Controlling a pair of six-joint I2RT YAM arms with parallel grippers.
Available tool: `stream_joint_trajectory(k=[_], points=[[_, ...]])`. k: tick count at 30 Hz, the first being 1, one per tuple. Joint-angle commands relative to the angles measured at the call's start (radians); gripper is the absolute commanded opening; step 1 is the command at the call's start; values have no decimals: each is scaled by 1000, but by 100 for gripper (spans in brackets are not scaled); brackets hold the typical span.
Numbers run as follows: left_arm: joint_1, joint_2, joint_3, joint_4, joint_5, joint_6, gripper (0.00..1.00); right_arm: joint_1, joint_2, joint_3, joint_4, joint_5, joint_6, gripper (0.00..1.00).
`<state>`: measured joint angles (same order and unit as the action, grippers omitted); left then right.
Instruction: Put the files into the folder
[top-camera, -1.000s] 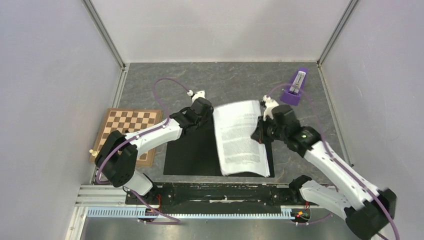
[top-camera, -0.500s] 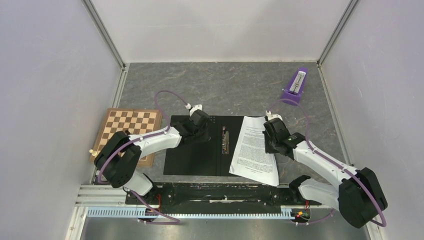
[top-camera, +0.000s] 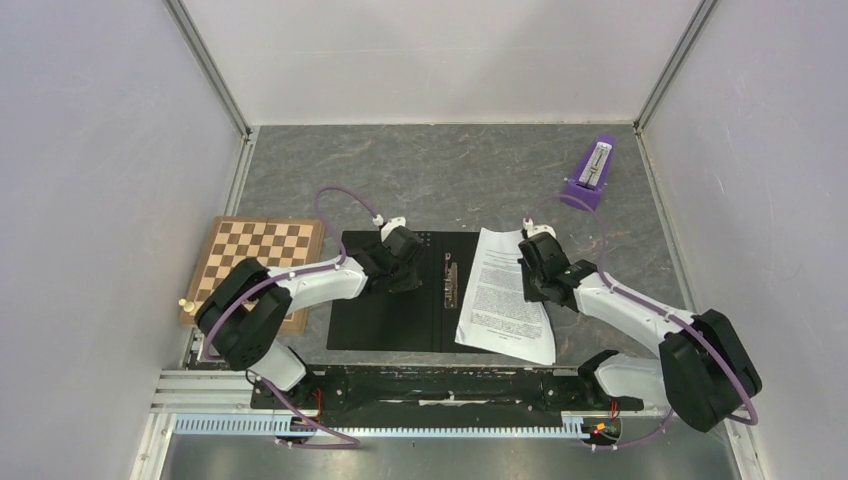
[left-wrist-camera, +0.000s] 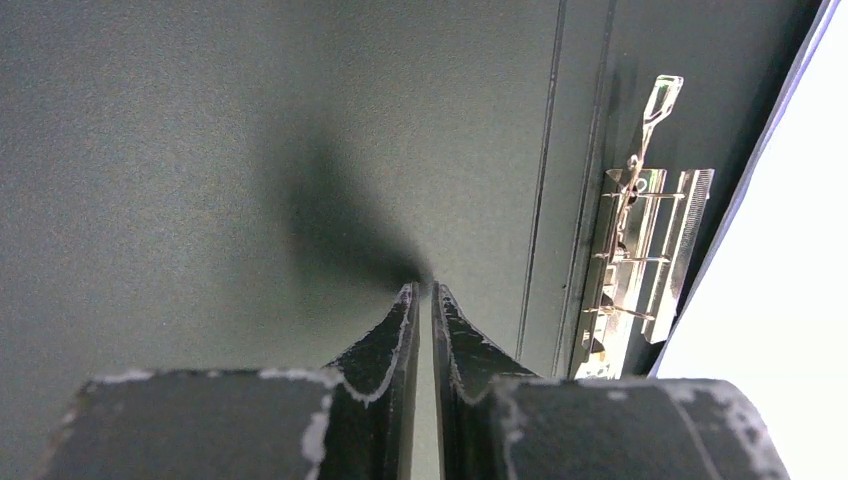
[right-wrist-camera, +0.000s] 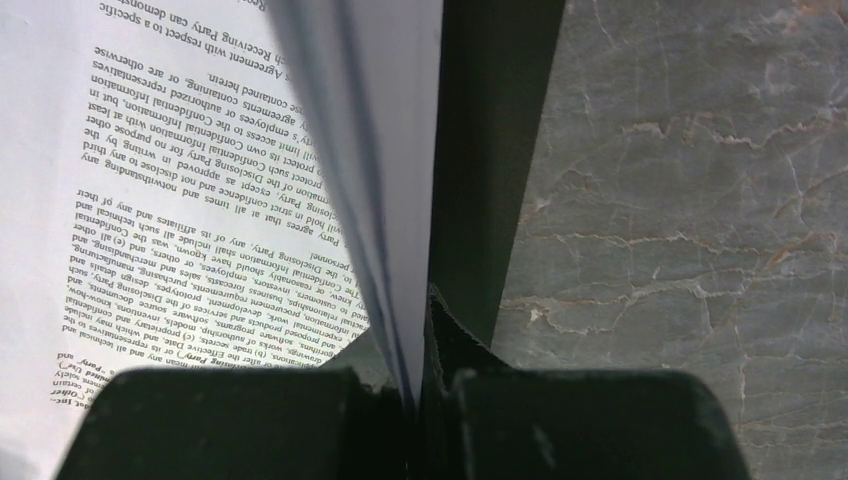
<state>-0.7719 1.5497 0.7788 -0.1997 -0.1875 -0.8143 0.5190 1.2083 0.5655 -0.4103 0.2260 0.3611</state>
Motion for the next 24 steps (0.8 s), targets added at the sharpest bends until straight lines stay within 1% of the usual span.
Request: stream_joint_trajectory(k=[1, 16, 24], points=[[-4, 16, 11, 33, -34, -27, 14, 27, 32, 70, 57, 13, -25, 0], [-4, 42, 26, 29, -34, -25, 12, 84, 92, 123, 68, 13, -33, 0], [-4, 49, 34, 26, -34, -22, 12, 104, 115, 147, 76, 13, -67, 0]])
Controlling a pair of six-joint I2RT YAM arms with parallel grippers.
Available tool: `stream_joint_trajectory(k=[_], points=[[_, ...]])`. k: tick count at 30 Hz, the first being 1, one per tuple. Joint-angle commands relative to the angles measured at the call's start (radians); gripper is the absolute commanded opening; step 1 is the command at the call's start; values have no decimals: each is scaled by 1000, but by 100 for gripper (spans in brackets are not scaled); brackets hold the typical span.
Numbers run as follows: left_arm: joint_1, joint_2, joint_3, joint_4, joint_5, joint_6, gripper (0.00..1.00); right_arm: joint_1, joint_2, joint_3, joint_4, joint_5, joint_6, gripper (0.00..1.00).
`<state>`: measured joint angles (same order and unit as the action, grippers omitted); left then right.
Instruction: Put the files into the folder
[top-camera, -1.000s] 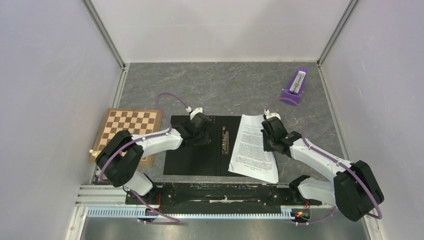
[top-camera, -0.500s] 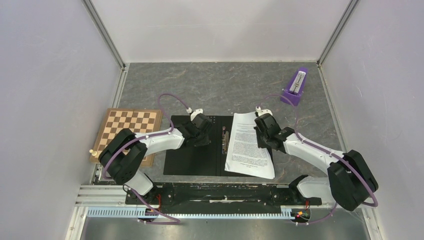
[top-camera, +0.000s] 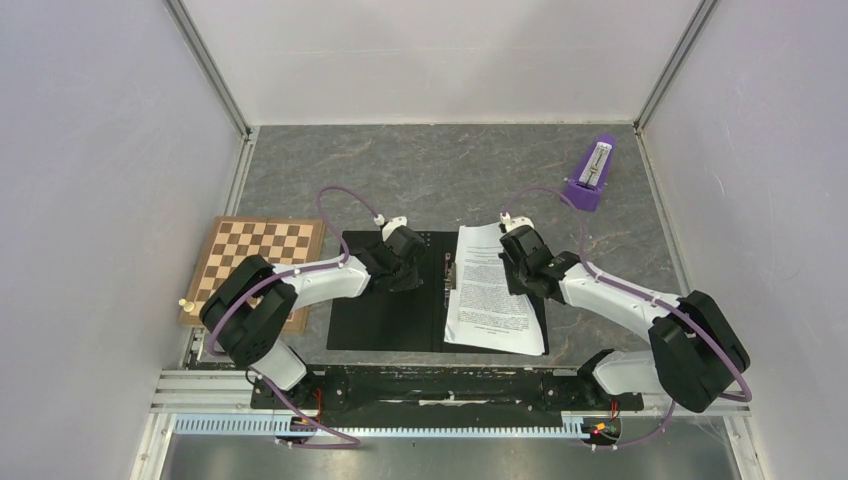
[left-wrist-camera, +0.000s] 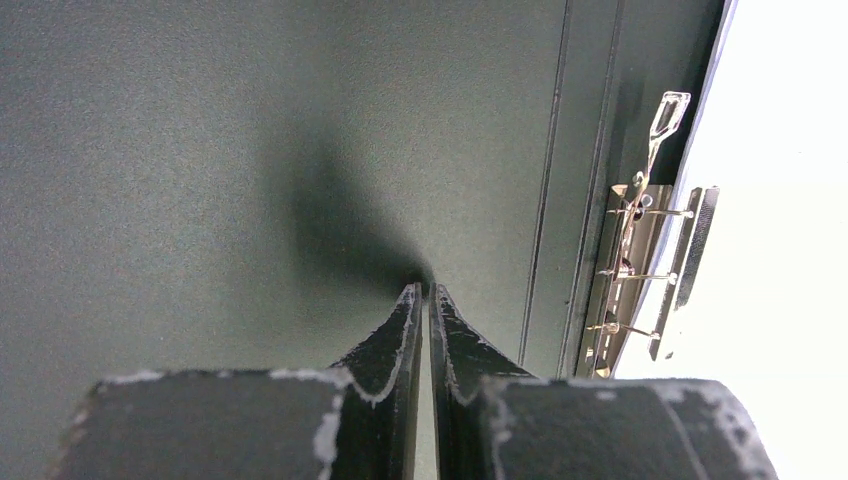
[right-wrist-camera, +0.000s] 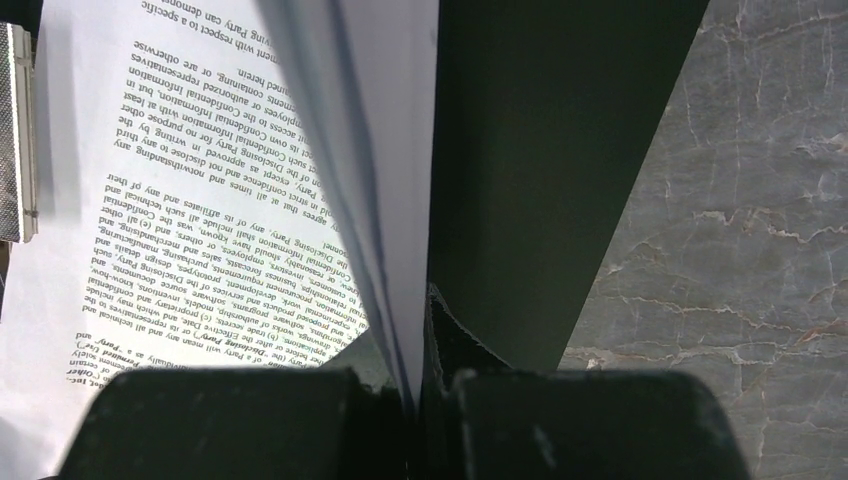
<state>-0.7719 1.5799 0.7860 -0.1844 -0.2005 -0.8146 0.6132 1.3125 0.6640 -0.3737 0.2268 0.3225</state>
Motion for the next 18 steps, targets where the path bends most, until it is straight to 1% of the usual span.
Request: stream_joint_trajectory(k=[1, 10, 18], points=[[-4, 20, 28, 11, -19, -20, 12, 12, 12, 52, 41, 9, -33, 0], [-4, 30, 41, 5, -20, -14, 12, 28, 34, 70, 30, -4, -100, 0], [-4, 43, 51, 0, -17, -11, 11, 28, 27, 54, -13, 68, -162, 0]])
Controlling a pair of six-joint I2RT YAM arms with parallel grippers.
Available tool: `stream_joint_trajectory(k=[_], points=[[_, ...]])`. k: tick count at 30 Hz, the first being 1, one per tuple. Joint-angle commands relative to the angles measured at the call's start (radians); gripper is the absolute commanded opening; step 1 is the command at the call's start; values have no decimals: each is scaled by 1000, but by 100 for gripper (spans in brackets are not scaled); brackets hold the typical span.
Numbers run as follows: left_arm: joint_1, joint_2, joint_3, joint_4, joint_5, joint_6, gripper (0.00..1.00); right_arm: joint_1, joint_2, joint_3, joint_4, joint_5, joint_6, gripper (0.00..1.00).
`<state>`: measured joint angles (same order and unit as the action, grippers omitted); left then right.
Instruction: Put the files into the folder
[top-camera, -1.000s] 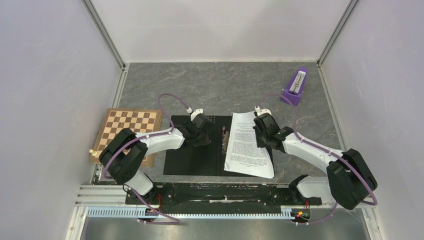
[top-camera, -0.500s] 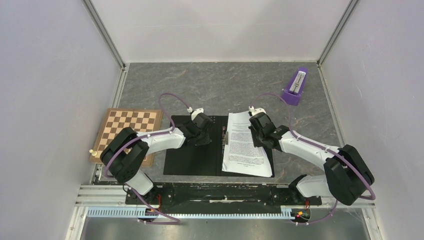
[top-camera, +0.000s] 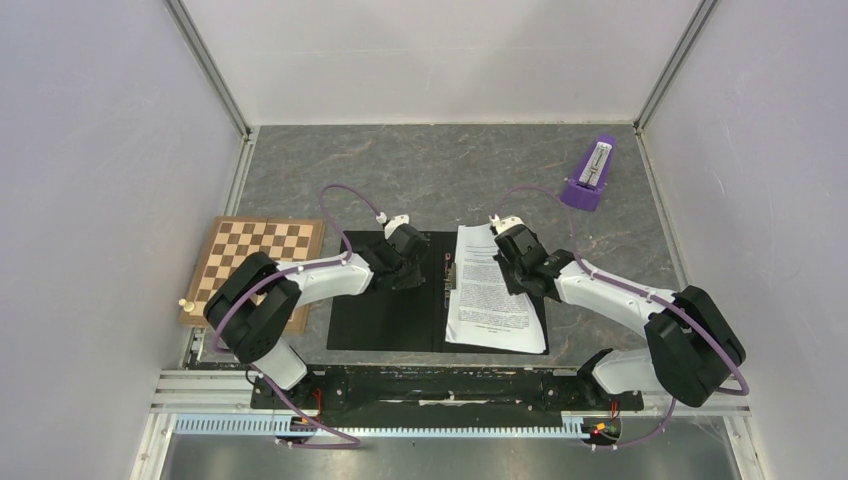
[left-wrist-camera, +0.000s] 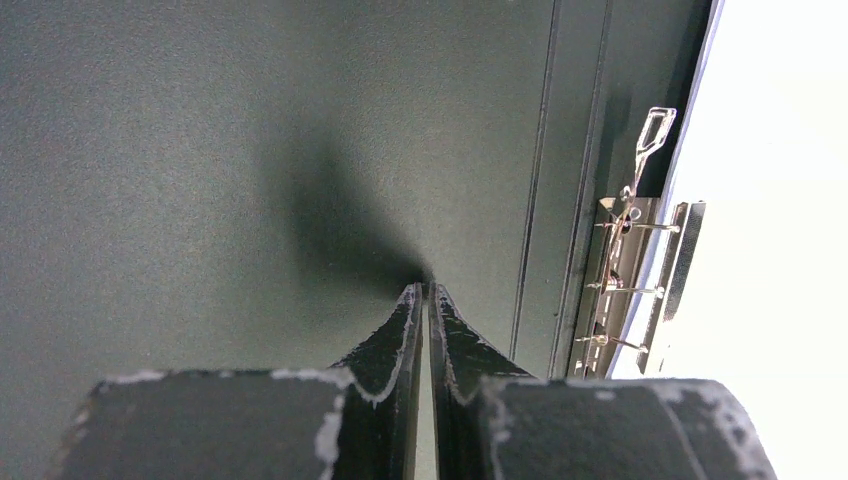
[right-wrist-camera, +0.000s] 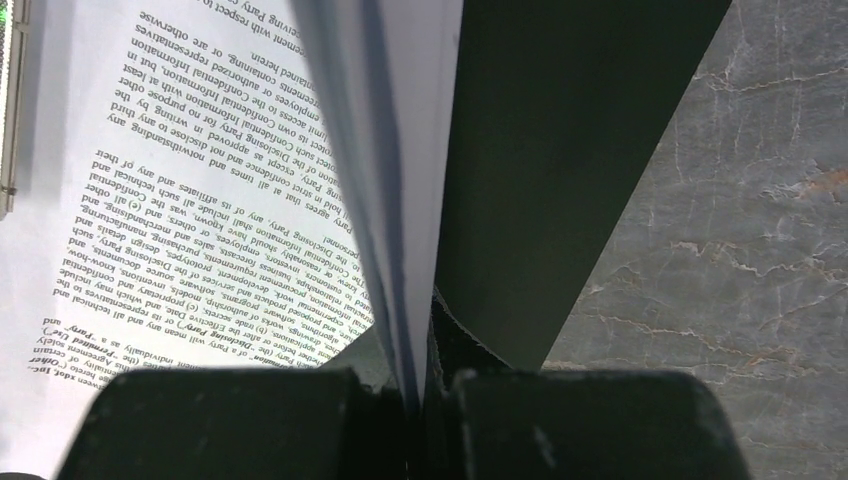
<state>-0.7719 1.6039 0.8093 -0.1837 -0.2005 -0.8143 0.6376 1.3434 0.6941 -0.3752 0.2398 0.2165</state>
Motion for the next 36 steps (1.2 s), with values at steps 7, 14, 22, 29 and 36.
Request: stream_joint_trajectory(k=[7, 14, 22, 29, 36], points=[[-5, 29, 35, 0, -12, -11, 11, 11, -8, 15, 4, 22, -113, 0], [-4, 34, 34, 0, -12, -13, 11, 48, -15, 13, 19, 6, -135, 0], [-4, 40, 34, 1, -9, -17, 11, 59, -19, 2, 6, 22, -131, 0], [-4, 38, 36, 1, -7, -17, 11, 59, -1, 15, 3, 17, -99, 0], [-4, 37, 36, 1, -5, -17, 11, 59, 6, 19, -2, 16, -86, 0]])
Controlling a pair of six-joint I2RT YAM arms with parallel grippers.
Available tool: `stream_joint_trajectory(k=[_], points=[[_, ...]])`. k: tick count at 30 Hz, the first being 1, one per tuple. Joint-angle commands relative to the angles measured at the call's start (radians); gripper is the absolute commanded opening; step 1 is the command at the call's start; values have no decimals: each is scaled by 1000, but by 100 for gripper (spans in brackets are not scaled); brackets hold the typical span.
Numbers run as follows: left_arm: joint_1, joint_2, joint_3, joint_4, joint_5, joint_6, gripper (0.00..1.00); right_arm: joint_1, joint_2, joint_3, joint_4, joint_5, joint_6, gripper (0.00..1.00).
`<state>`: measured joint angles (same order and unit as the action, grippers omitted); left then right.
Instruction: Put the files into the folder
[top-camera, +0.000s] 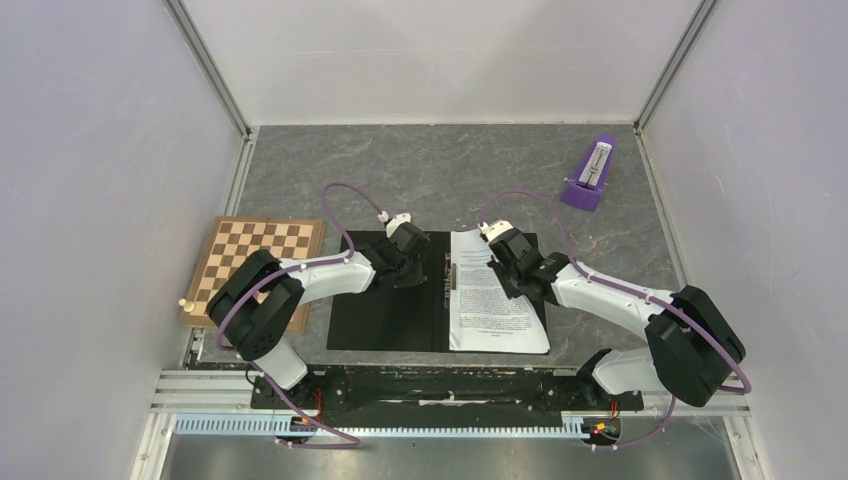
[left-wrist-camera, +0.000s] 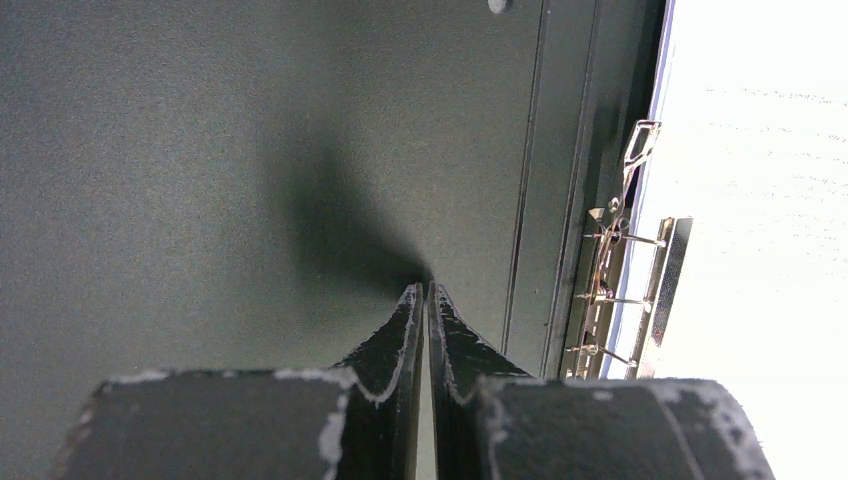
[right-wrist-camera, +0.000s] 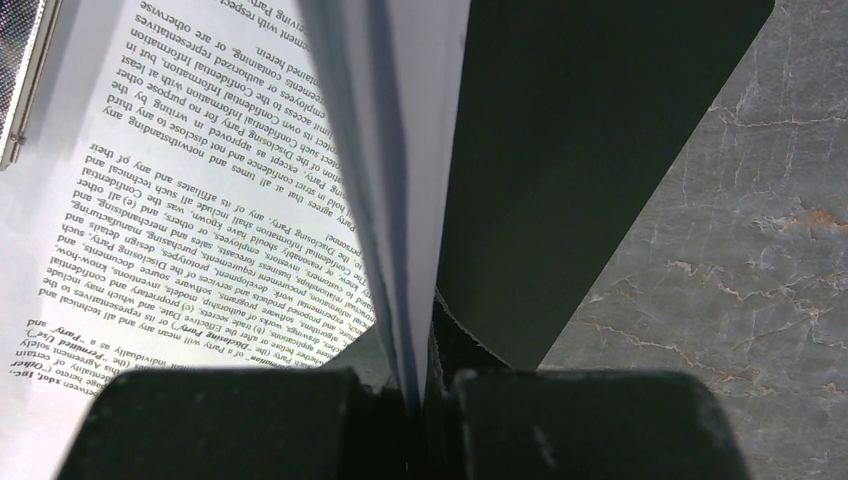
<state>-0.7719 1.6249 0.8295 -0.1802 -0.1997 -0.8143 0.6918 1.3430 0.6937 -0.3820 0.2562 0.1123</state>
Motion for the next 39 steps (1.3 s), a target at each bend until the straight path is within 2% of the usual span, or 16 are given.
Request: stream_joint_trajectory(k=[1, 16, 24, 27, 34, 39], points=[[-4, 16, 16, -2, -6, -17, 11, 5, 6, 20, 4, 0, 21, 0], [-4, 18, 17, -2, -3, -20, 11, 6, -3, 60, -51, 57, 56, 38], [-4, 17, 17, -4, 1, -19, 11, 5, 19, 86, -64, 109, 67, 71], [-4, 14, 18, -5, 0, -19, 11, 3, 39, 92, -71, 132, 74, 80], [-4, 7, 20, -9, 0, -14, 11, -27, 59, 72, -43, 113, 87, 93], [-4, 9, 23, -10, 1, -9, 11, -115, 61, 28, 24, 6, 84, 97]])
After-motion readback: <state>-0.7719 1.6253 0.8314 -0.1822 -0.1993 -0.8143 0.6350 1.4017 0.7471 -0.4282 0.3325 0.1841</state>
